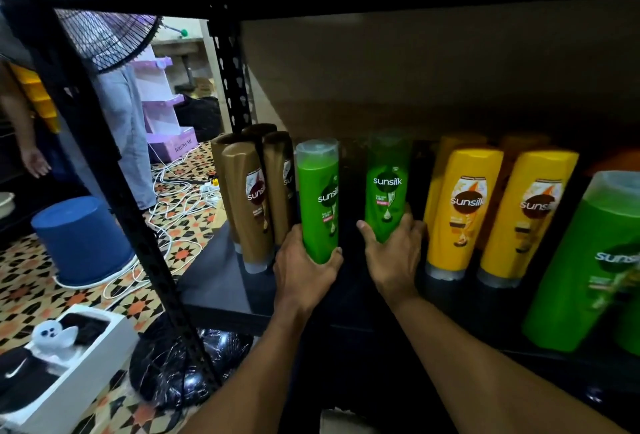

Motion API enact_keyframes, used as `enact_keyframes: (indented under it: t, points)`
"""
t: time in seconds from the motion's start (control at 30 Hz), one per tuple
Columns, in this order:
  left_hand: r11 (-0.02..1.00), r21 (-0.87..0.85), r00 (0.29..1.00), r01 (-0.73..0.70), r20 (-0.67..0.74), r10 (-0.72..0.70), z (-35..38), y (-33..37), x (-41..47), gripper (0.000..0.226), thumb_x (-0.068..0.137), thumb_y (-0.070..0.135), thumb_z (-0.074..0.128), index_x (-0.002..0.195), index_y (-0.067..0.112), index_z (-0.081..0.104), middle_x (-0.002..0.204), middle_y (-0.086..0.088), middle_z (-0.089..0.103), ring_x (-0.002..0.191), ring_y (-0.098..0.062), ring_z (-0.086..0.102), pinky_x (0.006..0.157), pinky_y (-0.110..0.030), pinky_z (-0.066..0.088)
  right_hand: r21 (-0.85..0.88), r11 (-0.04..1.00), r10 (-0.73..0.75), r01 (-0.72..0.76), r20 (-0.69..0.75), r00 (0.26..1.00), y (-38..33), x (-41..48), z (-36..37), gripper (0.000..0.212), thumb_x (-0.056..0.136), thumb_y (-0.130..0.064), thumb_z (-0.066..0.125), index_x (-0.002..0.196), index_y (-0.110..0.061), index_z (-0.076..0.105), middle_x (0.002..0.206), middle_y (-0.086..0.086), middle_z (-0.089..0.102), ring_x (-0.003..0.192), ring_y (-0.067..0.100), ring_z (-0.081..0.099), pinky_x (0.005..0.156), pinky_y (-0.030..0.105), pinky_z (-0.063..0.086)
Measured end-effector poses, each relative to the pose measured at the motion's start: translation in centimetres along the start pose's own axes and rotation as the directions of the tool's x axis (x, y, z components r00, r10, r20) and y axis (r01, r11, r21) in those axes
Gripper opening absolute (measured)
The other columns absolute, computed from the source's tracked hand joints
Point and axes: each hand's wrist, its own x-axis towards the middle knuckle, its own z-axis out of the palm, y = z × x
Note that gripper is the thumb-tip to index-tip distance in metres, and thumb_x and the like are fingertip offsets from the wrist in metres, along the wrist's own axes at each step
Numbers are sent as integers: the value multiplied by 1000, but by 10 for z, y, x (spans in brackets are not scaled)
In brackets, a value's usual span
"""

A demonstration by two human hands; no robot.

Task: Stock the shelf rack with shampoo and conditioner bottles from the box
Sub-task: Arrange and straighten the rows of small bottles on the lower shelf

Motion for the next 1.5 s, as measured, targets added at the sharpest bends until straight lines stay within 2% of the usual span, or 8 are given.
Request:
enact_keyframes:
  t: [0.2, 0.33, 0.5, 0.7, 0.87, 1.03, 1.13, 1.5]
  points:
    - [1000, -2, 1000, -11, -10, 11, 1, -1, -1, 46, 72, 40, 85, 105, 38, 52, 96, 8, 69, 85, -13, 67, 77, -42, 59, 55, 998, -13, 16, -46, 999, 1, -2, 2, 76, 83, -33, 80, 145, -9, 43, 130, 15, 62, 118, 32, 59, 92, 29, 42]
    - [1000, -10, 1000, -11, -1, 11, 2, 0, 0, 48, 72, 38, 86, 106, 38, 52, 97, 9, 68, 86, -12, 66, 78, -43, 59, 24, 1000, 6, -5, -63, 998, 1, -1, 3, 80, 86, -36, 77, 150, -7, 38, 137, 18, 58, 123, 35, 57, 98, 37, 45]
    - [1000, -8, 1000, -10, -3, 10, 3, -2, 2, 45, 71, 42, 84, 106, 35, 56, 97, 8, 69, 85, -10, 67, 76, -42, 59, -35, 999, 23, -27, -98, 995, -1, -1, 1, 81, 87, -40, 75, 150, -4, 39, 137, 21, 57, 124, 37, 56, 97, 39, 45]
    - [1000, -10, 1000, -9, 10, 9, 3, 0, 1, 45, 72, 40, 85, 105, 38, 54, 101, 6, 68, 87, -11, 66, 78, -42, 59, -36, 998, 42, -45, -84, 996, 1, 1, 4, 85, 90, -43, 70, 154, -2, 31, 146, 24, 49, 133, 37, 49, 107, 44, 42]
    - [1000, -5, 1000, -13, 14, 13, 2, 1, 1, 45, 73, 36, 87, 104, 37, 54, 101, 5, 68, 85, -9, 65, 76, -41, 59, -46, 997, 58, -64, -112, 992, 3, 2, 5, 86, 90, -46, 68, 154, -3, 30, 148, 23, 46, 135, 38, 46, 109, 45, 41]
    - [1000, -12, 1000, 6, 23, -5, 2, 0, 2, 46, 68, 51, 79, 105, 39, 55, 100, 7, 68, 85, -8, 66, 75, -42, 60, -47, 997, 56, -61, -103, 993, 3, 2, 5, 87, 91, -45, 68, 155, -3, 26, 152, 23, 42, 139, 37, 42, 112, 45, 38]
    - [1000, -8, 1000, 13, 29, -13, 2, 0, 2, 46, 70, 46, 83, 105, 38, 54, 98, 9, 68, 83, -8, 66, 75, -42, 60, -33, 998, 56, -60, -103, 993, 5, 3, 6, 92, 89, -46, 71, 156, -5, 24, 155, 21, 39, 142, 37, 39, 115, 46, 36]
    - [1000, -13, 999, 11, 30, -10, 2, 0, 2, 45, 68, 50, 79, 104, 37, 56, 96, 8, 69, 82, -8, 67, 73, -41, 60, -13, 998, 63, -66, -131, 989, 4, 1, 4, 79, 85, -37, 78, 146, -5, 40, 139, 19, 53, 127, 36, 52, 101, 40, 43]
